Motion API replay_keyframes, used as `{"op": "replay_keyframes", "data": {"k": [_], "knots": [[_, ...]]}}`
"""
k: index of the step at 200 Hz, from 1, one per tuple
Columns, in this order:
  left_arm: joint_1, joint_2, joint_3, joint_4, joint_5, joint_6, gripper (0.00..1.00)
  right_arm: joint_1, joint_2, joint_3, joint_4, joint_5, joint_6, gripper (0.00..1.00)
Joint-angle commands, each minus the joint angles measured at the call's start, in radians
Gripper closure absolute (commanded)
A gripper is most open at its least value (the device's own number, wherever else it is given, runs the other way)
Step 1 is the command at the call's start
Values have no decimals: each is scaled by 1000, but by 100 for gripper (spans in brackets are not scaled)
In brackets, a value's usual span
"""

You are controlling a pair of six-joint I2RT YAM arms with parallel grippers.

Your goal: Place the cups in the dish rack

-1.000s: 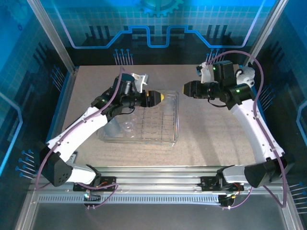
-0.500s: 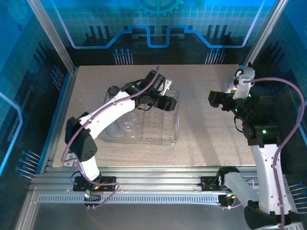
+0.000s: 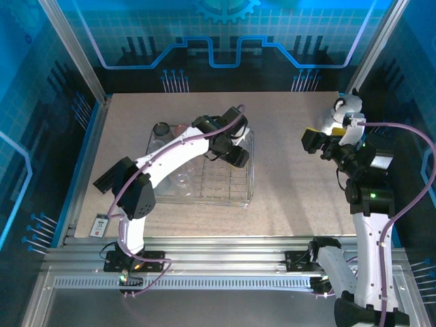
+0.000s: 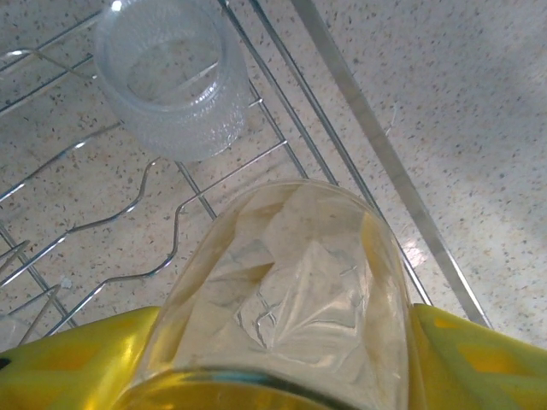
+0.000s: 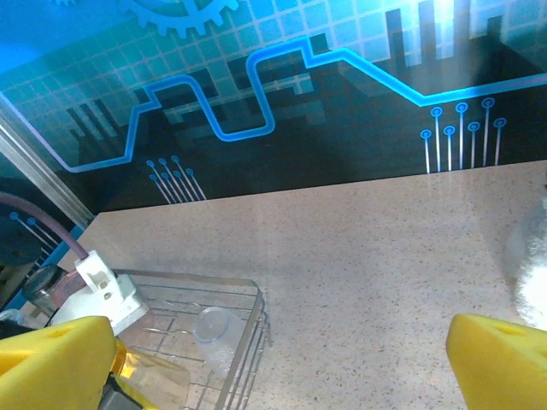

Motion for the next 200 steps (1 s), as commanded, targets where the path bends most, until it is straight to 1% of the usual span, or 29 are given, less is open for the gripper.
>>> {"op": "replay_keyframes", "data": {"k": [1,32,67,99,158,200], "knots": [[-11,21,39,-40,-33,29,59,-9,-4,-13,6,77,3,0],[-13,59,47,-30,-32,34,58,-13,6,-19,3,74,18,0],[-12,98,48,-7,-30,58,56,-21,10,-11,-12,125,16,0],[-15,129,70,-11,-30,73,54,-27,10,-17,-8,126,18,0],[-18,178,119,-30,-78,79,46,-32,13,-35,-7,138,21,0],[-29,230,191,-77,-126,105,43,-33,21,-28,-15,174,26,0]]}}
